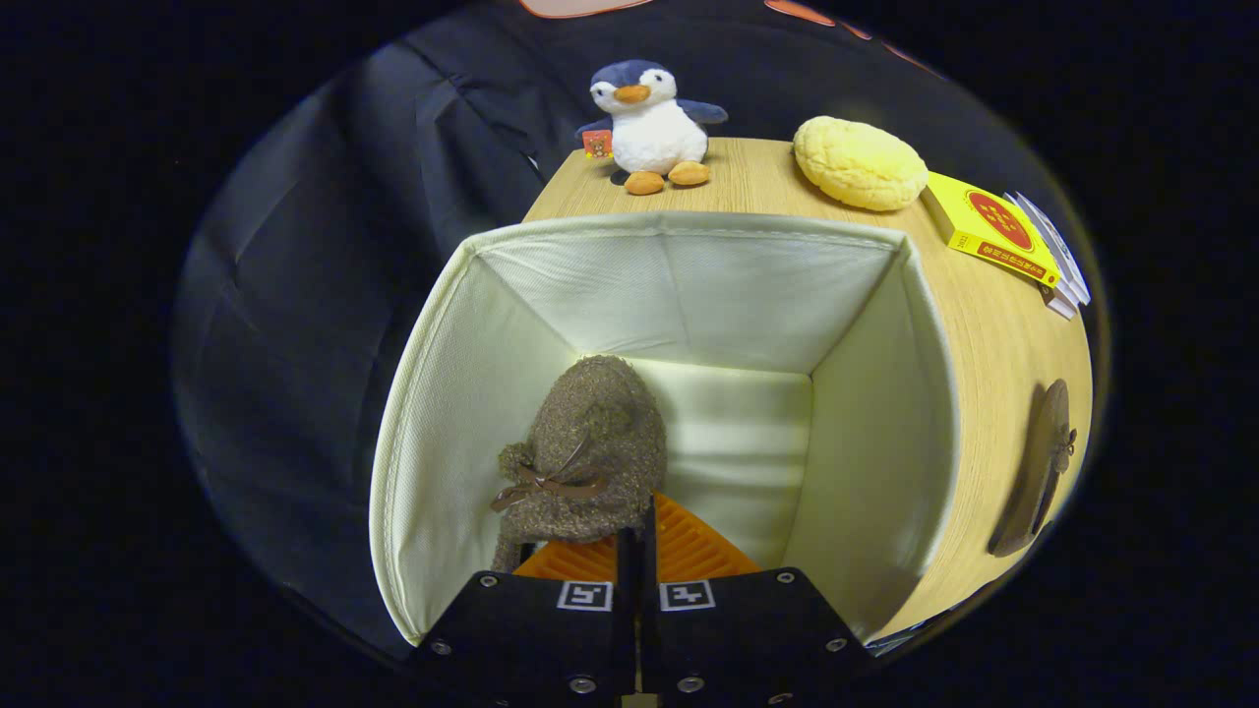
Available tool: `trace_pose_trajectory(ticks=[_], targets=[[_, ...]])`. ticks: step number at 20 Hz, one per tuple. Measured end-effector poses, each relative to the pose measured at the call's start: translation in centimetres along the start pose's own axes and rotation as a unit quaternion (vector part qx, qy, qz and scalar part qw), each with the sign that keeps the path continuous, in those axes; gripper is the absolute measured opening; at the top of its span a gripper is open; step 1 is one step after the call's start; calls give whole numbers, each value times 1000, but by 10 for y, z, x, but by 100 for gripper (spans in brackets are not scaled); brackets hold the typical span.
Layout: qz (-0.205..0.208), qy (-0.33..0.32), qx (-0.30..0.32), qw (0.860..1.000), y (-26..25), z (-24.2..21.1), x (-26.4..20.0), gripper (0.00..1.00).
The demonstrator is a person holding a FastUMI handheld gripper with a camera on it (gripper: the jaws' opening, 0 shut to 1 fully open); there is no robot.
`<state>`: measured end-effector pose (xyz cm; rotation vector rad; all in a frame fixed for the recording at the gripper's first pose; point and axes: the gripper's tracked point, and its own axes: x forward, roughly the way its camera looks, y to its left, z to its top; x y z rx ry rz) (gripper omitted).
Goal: Open the storage box then place both shoes into the box .Put the left shoe in first, then the right shoe, with the right side of both shoes facing outward in a uniform manner.
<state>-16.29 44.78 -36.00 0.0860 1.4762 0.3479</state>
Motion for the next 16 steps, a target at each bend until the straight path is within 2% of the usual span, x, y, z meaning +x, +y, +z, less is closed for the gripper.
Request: trace_pose_trajectory(ticks=[4, 8, 9, 11, 14, 16], targets=[[3, 25, 9, 1000, 6, -6, 11, 7], [24, 59, 1, 998, 12, -22, 9, 20], [31, 58, -4, 998, 12, -23, 5, 26], [49, 49, -11, 997, 10, -21, -8, 27], [108, 25, 1, 994, 12, -13, -44, 39], [154, 0, 16, 988, 10, -3, -76, 50]])
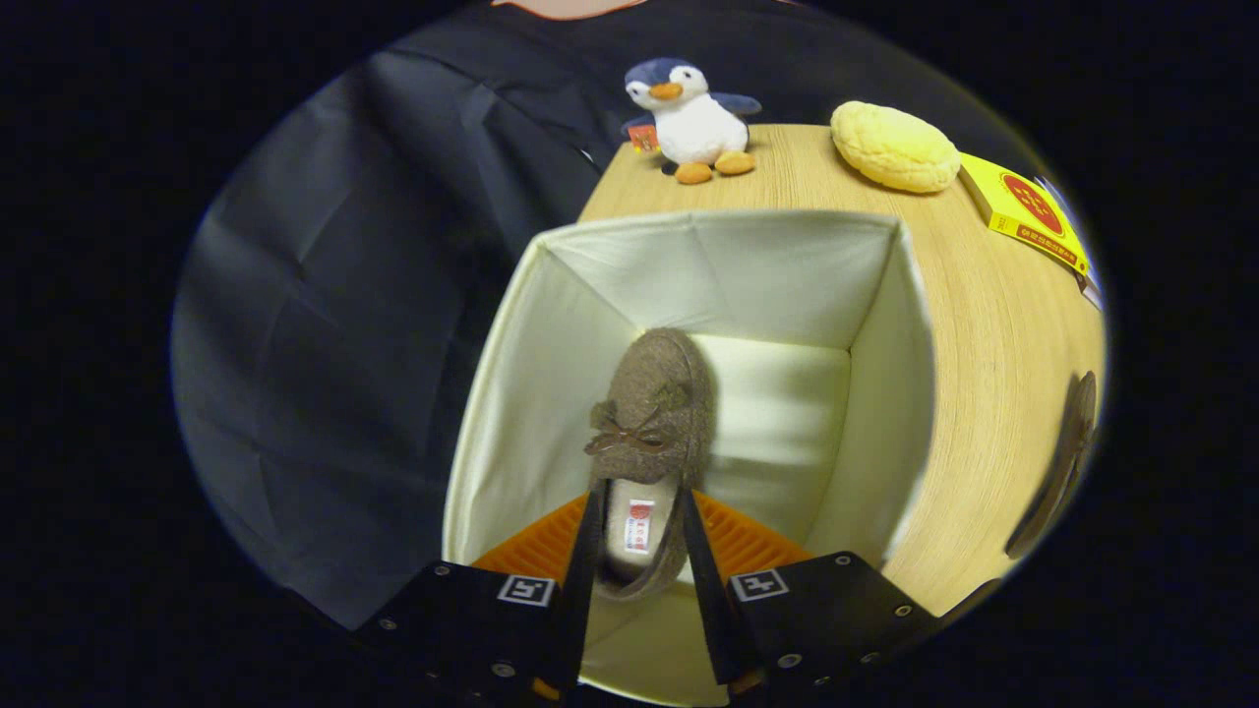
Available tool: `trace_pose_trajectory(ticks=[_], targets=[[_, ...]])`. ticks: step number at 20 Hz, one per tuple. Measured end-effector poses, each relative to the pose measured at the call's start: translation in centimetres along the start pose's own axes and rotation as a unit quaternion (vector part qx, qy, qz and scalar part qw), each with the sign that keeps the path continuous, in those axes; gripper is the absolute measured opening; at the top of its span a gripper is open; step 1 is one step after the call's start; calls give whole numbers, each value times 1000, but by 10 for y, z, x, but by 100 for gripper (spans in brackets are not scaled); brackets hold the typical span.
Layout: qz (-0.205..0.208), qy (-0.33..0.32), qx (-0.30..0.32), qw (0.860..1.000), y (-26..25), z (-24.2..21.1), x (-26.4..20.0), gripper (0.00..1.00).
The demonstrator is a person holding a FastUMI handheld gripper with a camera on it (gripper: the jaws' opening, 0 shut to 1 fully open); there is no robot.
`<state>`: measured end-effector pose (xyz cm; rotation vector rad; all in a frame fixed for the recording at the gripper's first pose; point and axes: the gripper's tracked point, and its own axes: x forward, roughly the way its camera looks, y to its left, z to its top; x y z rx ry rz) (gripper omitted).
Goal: Open the storage box then place both shoes into the box .Put the left shoe in first, then the right shoe, with the right side of both shoes facing outward in a uniform manner.
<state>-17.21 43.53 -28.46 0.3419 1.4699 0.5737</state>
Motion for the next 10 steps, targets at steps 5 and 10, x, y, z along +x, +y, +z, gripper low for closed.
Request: trace_pose_trajectory(ticks=[5, 10], targets=[[29, -72, -8, 997, -33, 18, -88, 79], [-25, -130, 6, 991, -138, 15, -141, 89]])
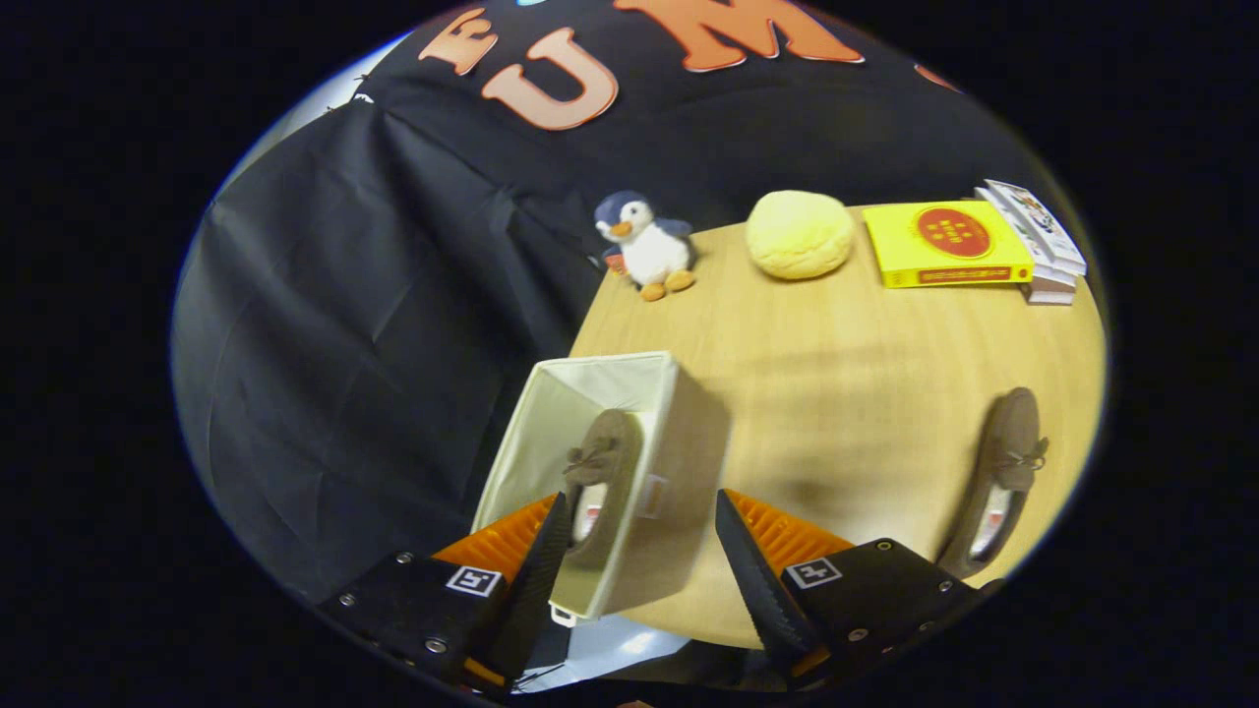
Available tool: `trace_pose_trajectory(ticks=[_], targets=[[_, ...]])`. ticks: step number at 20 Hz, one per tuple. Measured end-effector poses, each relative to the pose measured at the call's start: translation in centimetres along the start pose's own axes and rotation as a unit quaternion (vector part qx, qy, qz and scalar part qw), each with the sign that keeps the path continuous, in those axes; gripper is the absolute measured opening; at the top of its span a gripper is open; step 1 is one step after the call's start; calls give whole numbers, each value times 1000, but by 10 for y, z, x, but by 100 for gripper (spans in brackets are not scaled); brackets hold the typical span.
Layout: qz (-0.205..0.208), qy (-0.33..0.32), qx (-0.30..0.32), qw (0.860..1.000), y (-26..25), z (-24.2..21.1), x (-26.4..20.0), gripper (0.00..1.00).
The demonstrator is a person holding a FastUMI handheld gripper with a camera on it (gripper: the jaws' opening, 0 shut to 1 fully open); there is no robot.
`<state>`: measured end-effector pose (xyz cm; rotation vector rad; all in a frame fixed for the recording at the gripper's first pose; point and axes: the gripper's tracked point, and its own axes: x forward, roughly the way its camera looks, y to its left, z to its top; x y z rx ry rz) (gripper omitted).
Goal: Open the storage box then place both shoes into the box .Put the left shoe in first, then the right shoe, with the right side of both shoes facing outward in a uniform manner.
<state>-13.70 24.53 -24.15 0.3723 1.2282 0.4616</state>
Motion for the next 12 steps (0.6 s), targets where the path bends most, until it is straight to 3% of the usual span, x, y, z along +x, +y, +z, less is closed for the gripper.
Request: trace_pose_trajectory(ticks=[3, 9, 12], targets=[[-75, 6, 6, 997, -88, -21, -18, 94], [-163, 12, 16, 986, -212, -53, -42, 96], [-191, 19, -10, 981, -252, -63, -41, 96]])
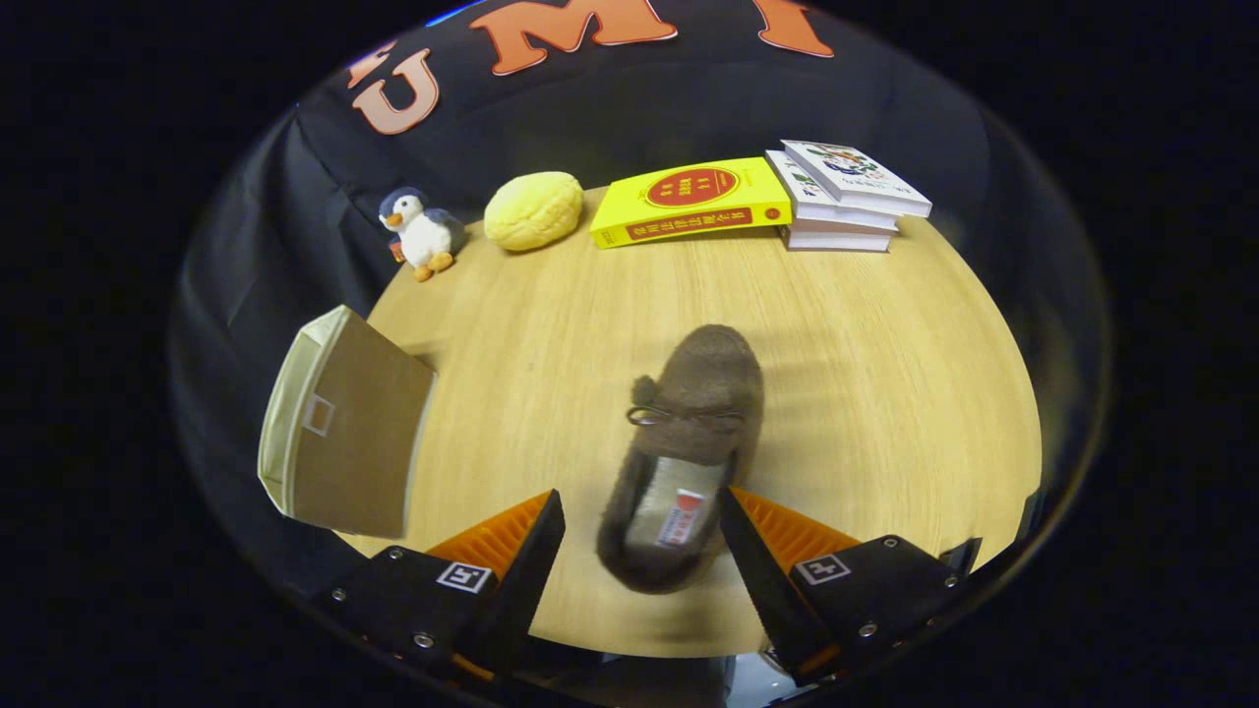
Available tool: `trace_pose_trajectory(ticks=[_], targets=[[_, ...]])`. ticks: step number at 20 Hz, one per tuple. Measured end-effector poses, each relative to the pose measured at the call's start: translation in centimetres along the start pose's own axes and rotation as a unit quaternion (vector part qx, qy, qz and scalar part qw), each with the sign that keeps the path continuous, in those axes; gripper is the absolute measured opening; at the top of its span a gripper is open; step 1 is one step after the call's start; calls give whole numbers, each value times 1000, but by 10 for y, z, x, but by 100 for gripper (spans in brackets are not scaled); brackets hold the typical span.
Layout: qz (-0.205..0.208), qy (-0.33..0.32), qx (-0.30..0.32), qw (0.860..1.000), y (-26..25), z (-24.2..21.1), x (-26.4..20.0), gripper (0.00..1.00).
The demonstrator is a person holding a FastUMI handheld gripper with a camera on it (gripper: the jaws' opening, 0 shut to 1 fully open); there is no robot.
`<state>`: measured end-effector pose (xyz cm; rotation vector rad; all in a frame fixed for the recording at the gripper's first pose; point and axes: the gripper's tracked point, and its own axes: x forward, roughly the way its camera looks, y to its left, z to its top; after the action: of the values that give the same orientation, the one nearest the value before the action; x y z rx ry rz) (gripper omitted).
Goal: Open the storage box then place both shoes into the box .Put the left shoe in first, then the right shoe, with the right side of both shoes facing outward in a uniform manner.
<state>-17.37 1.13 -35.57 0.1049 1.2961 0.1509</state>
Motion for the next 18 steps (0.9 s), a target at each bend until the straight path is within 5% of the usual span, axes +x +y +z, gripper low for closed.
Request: trace_pose_trajectory(ticks=[6, 14, 18], targets=[[-17, -15, -19, 1000, -26, -1, 46, 80], [-62, -71, 6, 996, -46, 22, 78, 38], [-64, -60, 41, 995, -49, 18, 68, 7]])
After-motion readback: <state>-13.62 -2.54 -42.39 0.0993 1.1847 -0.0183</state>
